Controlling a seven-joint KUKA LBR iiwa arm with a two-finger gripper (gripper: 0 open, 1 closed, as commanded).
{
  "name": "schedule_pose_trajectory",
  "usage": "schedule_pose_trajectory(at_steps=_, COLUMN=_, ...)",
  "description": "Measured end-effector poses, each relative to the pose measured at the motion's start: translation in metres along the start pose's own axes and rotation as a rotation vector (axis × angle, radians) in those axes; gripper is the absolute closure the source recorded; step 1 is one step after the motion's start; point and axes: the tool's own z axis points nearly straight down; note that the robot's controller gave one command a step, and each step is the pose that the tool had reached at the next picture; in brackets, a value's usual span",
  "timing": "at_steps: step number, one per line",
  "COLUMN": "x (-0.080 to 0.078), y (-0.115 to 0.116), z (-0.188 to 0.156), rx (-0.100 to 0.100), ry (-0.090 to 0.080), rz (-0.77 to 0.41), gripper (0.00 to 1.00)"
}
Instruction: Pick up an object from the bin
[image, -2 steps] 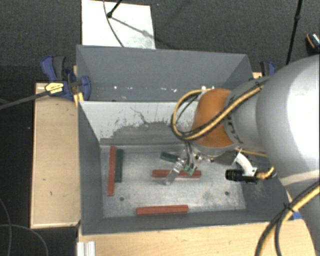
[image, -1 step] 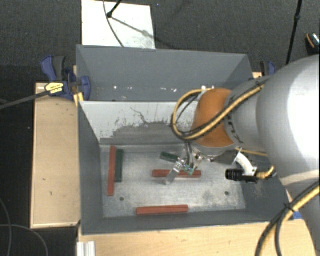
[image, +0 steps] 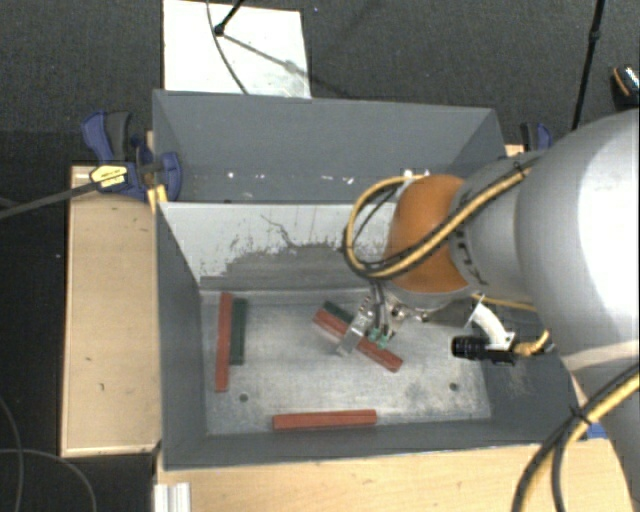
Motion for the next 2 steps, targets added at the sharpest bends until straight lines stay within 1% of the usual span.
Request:
schedule_pose_trajectory(at_steps=1, x=-0.001, y=0.001, z=-0.007, rx=0.000, ry=0.000, rz=-0.004, gripper=1.00)
schedule_pose_trajectory(at_steps=2, x=-0.002, y=0.002, z=-0.058, rx=-0.002, ry=-0.002, rz=-0.009, gripper=1.00)
